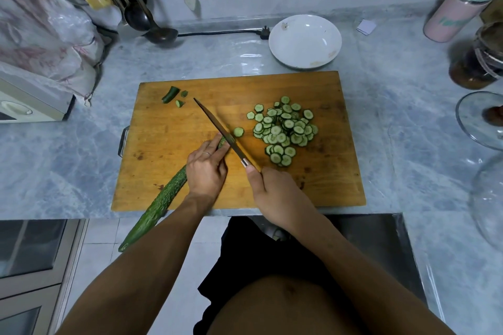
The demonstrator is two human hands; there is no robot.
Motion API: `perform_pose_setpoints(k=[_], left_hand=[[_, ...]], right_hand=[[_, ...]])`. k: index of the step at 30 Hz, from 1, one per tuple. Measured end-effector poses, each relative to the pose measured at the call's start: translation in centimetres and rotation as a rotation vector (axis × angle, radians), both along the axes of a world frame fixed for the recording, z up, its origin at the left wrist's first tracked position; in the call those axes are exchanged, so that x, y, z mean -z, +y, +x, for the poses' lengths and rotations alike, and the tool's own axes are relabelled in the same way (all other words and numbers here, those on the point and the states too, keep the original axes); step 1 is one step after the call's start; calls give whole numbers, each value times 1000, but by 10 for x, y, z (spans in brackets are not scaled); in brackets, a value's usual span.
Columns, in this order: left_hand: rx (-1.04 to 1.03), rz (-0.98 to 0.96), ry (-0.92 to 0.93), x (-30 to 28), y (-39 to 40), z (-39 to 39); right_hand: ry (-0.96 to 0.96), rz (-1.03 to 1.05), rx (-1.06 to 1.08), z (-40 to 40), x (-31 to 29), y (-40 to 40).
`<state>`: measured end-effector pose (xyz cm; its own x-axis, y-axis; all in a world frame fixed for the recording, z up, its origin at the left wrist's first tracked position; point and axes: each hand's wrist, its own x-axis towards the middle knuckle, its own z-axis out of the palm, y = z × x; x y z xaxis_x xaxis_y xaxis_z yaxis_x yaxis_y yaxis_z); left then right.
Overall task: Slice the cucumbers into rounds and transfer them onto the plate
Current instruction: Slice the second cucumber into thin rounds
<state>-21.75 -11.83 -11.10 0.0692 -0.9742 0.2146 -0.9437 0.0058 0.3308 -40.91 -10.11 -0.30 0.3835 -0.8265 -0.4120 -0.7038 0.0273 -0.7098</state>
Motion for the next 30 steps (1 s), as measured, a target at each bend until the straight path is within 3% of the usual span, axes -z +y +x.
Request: perform_pose_setpoints(k=[30], left_hand=[[-5,-115,11,2,0,-3]], right_hand=[[-51,93,82,23,27,-27]])
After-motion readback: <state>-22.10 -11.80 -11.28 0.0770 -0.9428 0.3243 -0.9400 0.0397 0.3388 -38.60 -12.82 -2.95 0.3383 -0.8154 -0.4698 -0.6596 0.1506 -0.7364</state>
